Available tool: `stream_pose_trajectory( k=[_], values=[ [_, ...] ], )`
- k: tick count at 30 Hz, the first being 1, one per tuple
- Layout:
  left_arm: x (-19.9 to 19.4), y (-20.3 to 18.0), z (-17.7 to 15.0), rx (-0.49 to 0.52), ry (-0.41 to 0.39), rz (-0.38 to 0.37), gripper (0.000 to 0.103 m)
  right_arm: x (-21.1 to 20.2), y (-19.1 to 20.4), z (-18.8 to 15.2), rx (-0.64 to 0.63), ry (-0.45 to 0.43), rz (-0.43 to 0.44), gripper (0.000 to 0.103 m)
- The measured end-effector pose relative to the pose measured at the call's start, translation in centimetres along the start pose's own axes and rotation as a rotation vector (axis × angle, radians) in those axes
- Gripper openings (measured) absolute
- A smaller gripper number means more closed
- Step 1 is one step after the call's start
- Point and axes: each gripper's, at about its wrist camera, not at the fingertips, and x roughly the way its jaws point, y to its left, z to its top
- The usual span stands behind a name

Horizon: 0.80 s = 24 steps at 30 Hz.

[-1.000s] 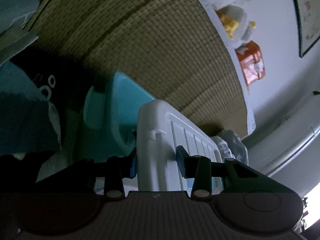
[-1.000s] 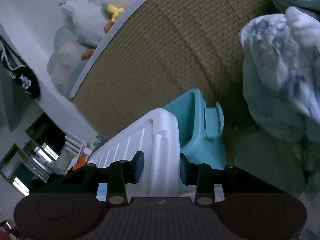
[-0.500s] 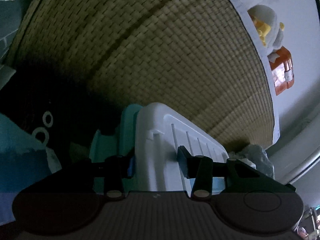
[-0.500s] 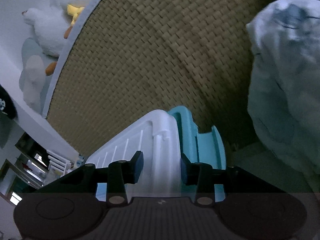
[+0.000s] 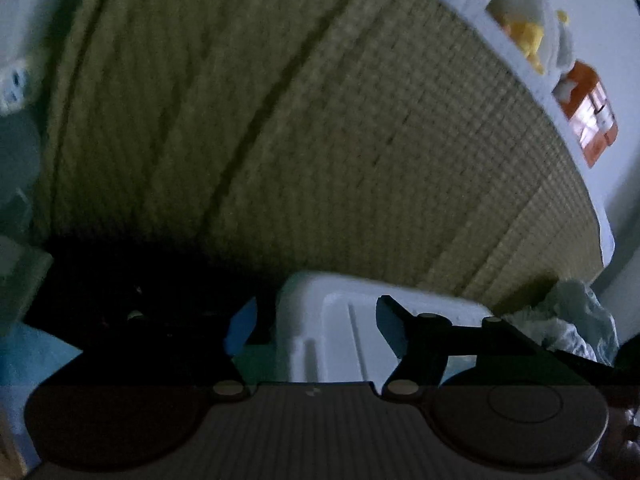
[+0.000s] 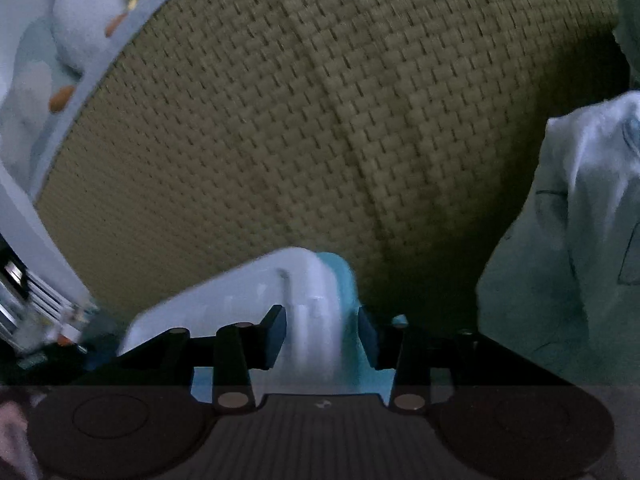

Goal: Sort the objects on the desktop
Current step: 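Lower the white lid onto the teal bin rim with both grippers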

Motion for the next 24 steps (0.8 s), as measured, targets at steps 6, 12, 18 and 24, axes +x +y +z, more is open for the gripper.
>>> stream_pose_trajectory(
  k=[6,12,18,24],
  values=[
    [-6.1,-2.6,-3.6,0.244,-0.165,0.103,0.074,-6.3,2.0,-2.3,-0.272,-0.202,-0.037,0.046],
    [-9.5,-5.0,-9.3,0.333,-0.227,0.206,0.074,-9.2,4.5,-6.8,-0.435,-0.246,-0.045,0.045],
    [-9.5,-7.6,-14.6,0.394,-0.196,0.223,0.025,-9.8,6.6,-11.6,-0.520,-0.234,-0.050,0.020],
    [-7.4,-9.9,-17.5,0.443,-0.131,0.216,0.024,-10.3,8.7,-16.3,-0.603,-0.219,-0.055,0.020]
  ],
)
